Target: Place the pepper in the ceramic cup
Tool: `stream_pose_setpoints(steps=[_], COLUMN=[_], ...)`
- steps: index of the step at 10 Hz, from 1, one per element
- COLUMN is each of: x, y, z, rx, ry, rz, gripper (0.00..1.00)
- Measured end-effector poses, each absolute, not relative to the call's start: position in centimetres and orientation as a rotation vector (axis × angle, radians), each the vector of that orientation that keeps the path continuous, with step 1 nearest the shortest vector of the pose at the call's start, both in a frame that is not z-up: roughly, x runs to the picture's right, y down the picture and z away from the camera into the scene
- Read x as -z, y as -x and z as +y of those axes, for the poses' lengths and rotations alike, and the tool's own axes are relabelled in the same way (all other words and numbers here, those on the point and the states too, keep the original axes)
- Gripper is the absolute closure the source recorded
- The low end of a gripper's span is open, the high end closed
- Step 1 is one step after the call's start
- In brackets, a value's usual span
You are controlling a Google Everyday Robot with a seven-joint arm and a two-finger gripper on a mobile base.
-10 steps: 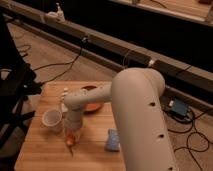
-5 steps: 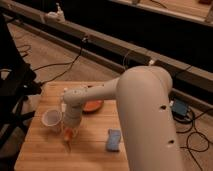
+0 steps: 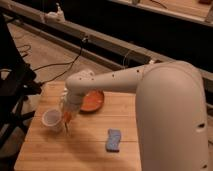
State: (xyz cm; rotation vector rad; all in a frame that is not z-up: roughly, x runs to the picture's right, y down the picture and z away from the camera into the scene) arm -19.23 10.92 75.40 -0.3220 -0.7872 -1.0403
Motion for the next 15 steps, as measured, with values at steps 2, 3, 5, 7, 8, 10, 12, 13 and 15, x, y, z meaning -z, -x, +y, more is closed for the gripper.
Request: stream_pose_setpoints(steps=[2,3,5,7,8,10,12,13,15], x=[-73.3,-72.7,-72.8,-72.8,-73.0,-73.8,-74.6,-74.7,-74.6], y=[21.9,22.8,22.4,22.6,22.1,21.4,22.5,23.1,24.5], z=[6.6,6.0,6.0,6.2,6.0,5.4,6.2,7.0,9.0], rx=[1.097,1.114,1.112,1.115,1.107,1.091,1.092,1.091,1.084], ry=[0.191,0.166,0.169,0.171,0.167,0.146,0.14,0.151,0.192], rz=[-0.797,-0.803,-0.799,-0.802,-0.786,-0.749,-0.758,-0.775,-0.826], gripper=[1.0,1.0,1.0,1.0,1.0,1.0,1.0,1.0,1.0])
